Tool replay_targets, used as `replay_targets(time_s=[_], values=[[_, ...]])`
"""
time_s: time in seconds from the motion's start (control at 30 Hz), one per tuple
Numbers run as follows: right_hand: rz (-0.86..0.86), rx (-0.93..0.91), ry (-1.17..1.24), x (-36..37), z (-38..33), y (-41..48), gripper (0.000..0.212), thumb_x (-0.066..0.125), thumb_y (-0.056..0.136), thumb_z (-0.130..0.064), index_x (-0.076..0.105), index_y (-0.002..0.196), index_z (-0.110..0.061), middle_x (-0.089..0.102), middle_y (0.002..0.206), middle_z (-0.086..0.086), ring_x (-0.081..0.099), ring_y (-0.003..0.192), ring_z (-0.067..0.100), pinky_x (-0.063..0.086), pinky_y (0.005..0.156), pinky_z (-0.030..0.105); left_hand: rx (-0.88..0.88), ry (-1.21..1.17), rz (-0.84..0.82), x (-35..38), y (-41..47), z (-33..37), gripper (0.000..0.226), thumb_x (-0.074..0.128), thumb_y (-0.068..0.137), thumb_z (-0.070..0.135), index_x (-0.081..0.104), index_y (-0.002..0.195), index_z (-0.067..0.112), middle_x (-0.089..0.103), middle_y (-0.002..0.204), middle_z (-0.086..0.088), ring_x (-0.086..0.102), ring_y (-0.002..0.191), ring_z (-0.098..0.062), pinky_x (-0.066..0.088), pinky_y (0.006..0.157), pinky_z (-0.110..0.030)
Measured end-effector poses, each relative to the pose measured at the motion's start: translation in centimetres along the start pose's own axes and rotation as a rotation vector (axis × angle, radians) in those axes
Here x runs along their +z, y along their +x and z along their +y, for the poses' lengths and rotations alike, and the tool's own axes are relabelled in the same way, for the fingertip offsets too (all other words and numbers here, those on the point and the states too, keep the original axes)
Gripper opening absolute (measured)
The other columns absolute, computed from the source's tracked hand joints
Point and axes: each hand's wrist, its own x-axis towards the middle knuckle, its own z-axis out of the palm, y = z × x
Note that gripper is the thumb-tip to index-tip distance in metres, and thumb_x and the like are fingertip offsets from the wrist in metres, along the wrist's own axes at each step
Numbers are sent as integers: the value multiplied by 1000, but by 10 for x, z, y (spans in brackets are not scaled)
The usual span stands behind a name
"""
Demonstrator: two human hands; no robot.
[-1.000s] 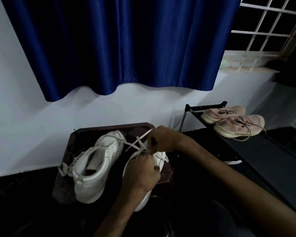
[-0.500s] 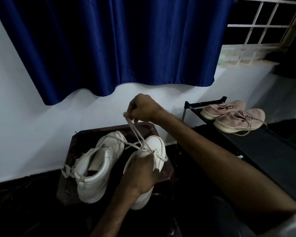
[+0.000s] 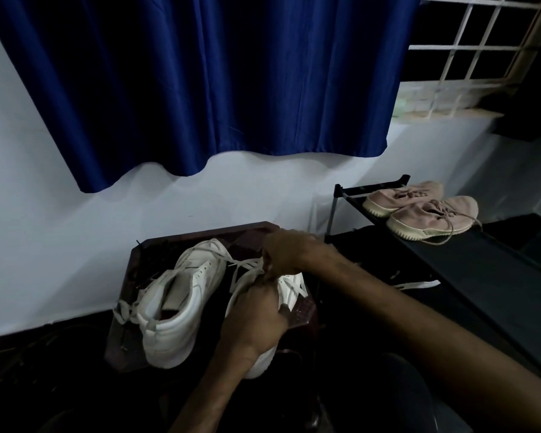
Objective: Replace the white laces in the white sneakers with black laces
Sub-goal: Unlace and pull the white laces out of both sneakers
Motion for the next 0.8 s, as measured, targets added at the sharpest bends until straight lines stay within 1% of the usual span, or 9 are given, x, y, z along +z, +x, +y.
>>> replay_targets(time_s=[0.07,0.13,0.2,0.3,0.37,0.43,0.6,0.7,0.8], values=[[21,5,-78,-3,-8,-3,16,69,86,-24,61,81,-11,62,83,0,63,85,25,45,67,31,-15,7,21,-1,-5,4,37,57,89,27,52,122,11,62,120,-6,58,113,-19,40,92,-22],[58,-32,-167,-2,-15,-3,22,68,86,-23,64,103,-9,66,105,3,65,100,25,43,70,32,-14,15,39,-1,-8,7,31,56,89,28,56,115,10,63,117,-5,59,109,-19,41,88,-22],[70,-51,-195,-6,-16,1,32,68,85,-26,64,113,-11,67,107,4,65,98,23,48,71,33,-27,-15,38,-2,-11,8,31,57,89,31,59,112,11,65,115,-5,60,109,-20,41,90,-25],[109,-4,268,-24,1,16,21,66,82,-22,73,96,-7,68,82,6,65,77,22,57,71,34,-23,5,42,-3,-11,8,27,56,88,29,59,108,11,68,106,-7,61,104,-23,43,87,-28],[206,55,699,-35,9,22,14,67,85,-17,72,83,-4,66,73,7,61,65,18,56,63,33,-28,15,39,-4,-8,7,27,56,87,28,60,107,9,68,103,-8,62,101,-24,42,85,-28],[249,78,892,-34,13,26,19,68,88,-21,68,79,-5,63,69,6,55,58,14,47,53,27,-34,11,20,-6,-4,7,27,57,86,29,61,103,8,68,101,-9,61,99,-24,40,83,-27],[46,27,373,-18,29,16,42,68,84,-50,70,81,-9,67,71,4,59,61,15,47,60,26,-64,59,-15,-10,1,10,24,58,86,30,60,99,11,66,103,-6,61,98,-21,39,76,-24],[-68,-41,277,-1,24,9,25,74,82,-34,75,93,-11,74,90,9,65,74,17,52,68,29,-56,226,79,-8,-6,16,30,59,88,38,60,105,14,67,104,-4,63,97,-20,47,80,-28],[90,-51,179,14,16,9,18,73,80,-26,75,98,-20,72,100,1,66,91,18,53,74,30,-63,405,260,-6,-22,14,53,65,81,56,59,111,12,61,115,-9,58,103,-26,50,79,-39]])
